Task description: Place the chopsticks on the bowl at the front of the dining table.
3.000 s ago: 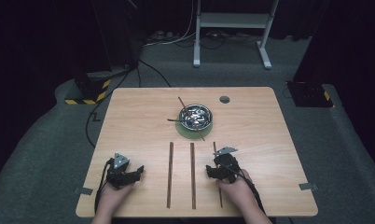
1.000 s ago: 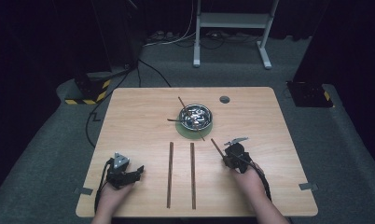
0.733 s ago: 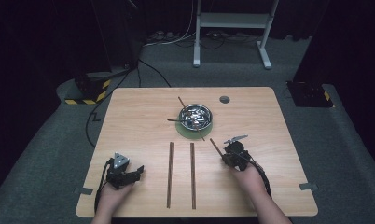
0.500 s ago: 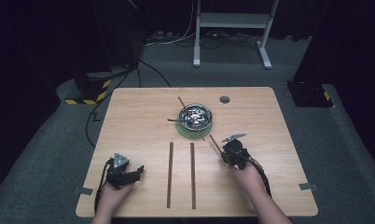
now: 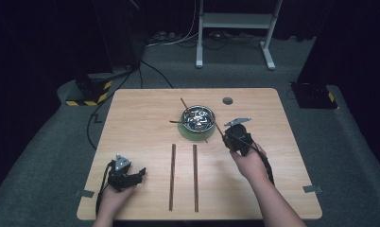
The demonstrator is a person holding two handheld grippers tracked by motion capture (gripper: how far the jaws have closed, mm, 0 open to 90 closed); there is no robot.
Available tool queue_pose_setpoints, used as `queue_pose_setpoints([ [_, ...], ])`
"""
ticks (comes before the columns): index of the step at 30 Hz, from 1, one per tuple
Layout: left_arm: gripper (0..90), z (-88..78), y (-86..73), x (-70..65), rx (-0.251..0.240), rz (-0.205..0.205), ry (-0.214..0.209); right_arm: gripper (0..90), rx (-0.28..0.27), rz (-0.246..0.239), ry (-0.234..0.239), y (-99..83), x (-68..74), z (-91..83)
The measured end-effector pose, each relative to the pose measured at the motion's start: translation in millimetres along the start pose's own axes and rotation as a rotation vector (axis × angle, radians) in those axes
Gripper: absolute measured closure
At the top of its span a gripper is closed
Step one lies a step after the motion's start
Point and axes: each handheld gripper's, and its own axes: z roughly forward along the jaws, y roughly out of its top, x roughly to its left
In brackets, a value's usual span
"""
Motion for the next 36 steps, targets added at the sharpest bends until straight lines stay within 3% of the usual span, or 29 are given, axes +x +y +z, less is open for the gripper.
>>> queue_pose_setpoints([
  [20,29.9,0.3,0.0,-0.4,-0.001,0.002,0.003,84.4,0.034,0.033,0.023,56.8,6.9,54.5],
  [25,29.9,0.3,0.0,-0.4,-0.002,0.001,0.002,84.4,0.044,0.033,0.003,75.9,9.8,67.3],
  [36,30.3,0.9,0.8,-1.0,0.003,0.016,0.004,84.3,0.088,0.011,-0.034,100.1,17.6,94.0],
])
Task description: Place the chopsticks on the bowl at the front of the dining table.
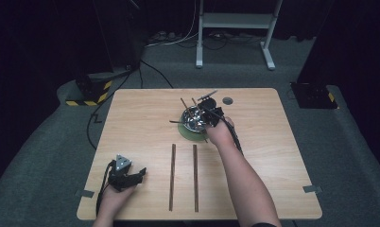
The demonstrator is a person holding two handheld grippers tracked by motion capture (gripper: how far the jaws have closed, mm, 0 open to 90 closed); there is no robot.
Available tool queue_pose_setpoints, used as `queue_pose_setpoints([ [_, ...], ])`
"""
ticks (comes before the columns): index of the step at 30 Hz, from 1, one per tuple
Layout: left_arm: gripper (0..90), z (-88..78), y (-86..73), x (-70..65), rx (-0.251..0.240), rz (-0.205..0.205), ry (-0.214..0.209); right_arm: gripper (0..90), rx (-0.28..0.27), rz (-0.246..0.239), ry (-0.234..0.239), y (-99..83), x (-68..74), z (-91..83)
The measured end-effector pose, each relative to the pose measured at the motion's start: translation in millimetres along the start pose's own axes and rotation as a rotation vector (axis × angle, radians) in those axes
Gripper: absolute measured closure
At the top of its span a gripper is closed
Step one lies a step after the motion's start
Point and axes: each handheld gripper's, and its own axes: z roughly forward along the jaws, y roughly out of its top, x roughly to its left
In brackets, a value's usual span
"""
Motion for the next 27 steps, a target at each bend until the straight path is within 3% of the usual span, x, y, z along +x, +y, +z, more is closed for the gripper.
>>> queue_pose_setpoints([
  [9,30.2,0.2,0.0,0.5,-0.004,-0.009,-0.010,84.3,0.021,0.005,-0.003,23.3,9.0,9.0],
  [15,30.0,0.2,0.1,0.6,-0.004,-0.007,-0.011,84.3,0.043,-0.016,-0.039,35.9,13.1,18.6],
  [21,30.1,0.5,0.1,0.1,-0.005,-0.009,-0.011,84.2,0.054,0.021,-0.003,40.2,10.8,29.3],
  [27,30.1,0.4,0.1,0.2,-0.004,-0.009,-0.012,84.1,0.065,0.019,-0.019,40.1,14.8,39.5],
])
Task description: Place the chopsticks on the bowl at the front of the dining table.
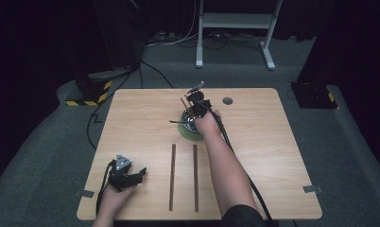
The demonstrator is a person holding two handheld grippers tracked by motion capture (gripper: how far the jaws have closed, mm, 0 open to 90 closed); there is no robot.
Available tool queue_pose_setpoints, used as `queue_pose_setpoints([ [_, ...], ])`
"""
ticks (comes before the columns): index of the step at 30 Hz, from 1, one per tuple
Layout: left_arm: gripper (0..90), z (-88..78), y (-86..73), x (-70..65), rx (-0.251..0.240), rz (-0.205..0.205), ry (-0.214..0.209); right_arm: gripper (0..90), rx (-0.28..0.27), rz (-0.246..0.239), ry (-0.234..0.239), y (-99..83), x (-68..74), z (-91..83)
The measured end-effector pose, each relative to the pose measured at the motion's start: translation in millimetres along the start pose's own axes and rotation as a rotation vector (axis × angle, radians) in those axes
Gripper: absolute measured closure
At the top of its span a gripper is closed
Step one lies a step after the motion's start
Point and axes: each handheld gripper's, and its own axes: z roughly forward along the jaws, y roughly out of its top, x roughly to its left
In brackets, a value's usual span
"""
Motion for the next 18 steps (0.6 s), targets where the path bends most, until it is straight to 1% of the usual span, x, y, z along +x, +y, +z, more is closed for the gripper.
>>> queue_pose_setpoints([
  [1,30.1,0.0,0.0,0.0,0.000,0.000,0.000,84.1,-0.001,-0.001,0.006,-0.1,-0.3,1.3],
  [2,30.1,-0.1,0.0,0.0,0.001,0.000,0.001,84.1,0.000,0.010,0.015,-0.1,0.5,2.2],
  [6,30.1,-0.1,0.1,0.0,0.001,0.000,0.001,84.0,0.004,-0.005,0.003,-1.0,3.0,4.5],
  [9,30.1,0.1,0.0,-0.2,-0.001,0.000,0.001,83.9,0.004,0.005,0.004,-1.1,2.5,4.9],
  [10,30.1,0.1,0.0,-0.2,-0.001,0.001,0.001,83.9,0.006,-0.002,0.002,-1.2,1.9,5.1],
  [13,30.1,0.0,0.1,-0.3,0.002,0.002,0.003,83.6,0.006,-0.002,0.001,-1.0,1.2,5.3],
  [15,30.0,0.1,0.1,-0.4,0.001,0.001,0.004,79.2,0.000,0.001,0.012,-0.8,1.0,4.8],
  [17,30.0,0.1,0.1,-0.4,0.002,0.003,0.004,78.1,-0.003,-0.006,0.006,-0.5,1.0,4.0],
  [18,30.0,0.1,0.1,-0.4,0.002,0.002,0.004,77.5,-0.008,0.003,0.014,0.2,1.0,2.5],
])
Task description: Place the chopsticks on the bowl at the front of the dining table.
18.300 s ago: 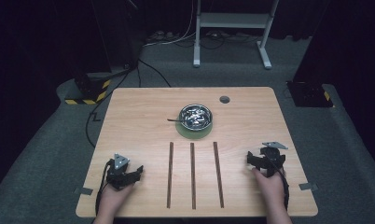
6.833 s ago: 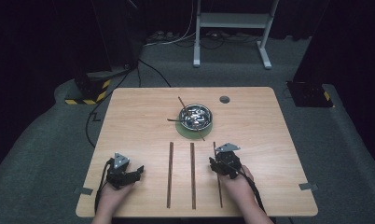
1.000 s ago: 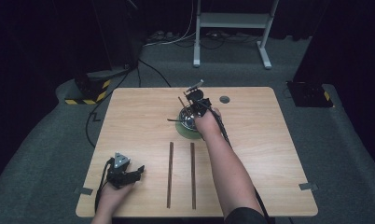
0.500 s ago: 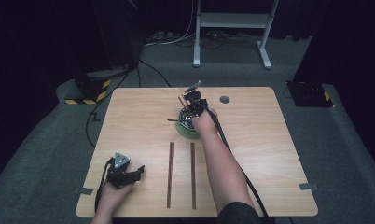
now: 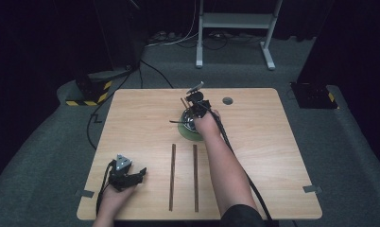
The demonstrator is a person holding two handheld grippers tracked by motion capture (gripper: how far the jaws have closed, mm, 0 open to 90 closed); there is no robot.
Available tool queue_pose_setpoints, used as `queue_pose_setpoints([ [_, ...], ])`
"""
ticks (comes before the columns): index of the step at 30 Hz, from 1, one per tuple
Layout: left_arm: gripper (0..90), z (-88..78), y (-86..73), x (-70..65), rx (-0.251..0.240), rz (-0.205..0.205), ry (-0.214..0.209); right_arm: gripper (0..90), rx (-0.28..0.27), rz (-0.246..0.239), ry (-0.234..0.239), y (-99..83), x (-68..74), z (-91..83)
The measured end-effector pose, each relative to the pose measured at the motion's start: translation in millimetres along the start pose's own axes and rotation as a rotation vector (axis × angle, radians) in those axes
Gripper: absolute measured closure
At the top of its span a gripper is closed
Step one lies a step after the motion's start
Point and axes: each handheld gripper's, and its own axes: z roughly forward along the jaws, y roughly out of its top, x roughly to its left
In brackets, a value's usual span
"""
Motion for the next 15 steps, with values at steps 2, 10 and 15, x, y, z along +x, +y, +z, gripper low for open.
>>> queue_pose_setpoints([
  [2,30.0,-0.1,0.0,0.4,-0.001,-0.002,-0.004,75.2,-0.009,-0.005,0.000,0.3,-0.5,-4.4],
  [10,30.8,1.2,1.0,0.0,0.001,0.012,-0.001,71.7,-0.094,-0.038,0.029,-24.1,-10.1,-36.9],
  [15,30.8,0.7,1.0,0.8,0.008,0.015,-0.003,72.2,-0.162,-0.051,0.040,-62.2,-22.3,-56.6],
])
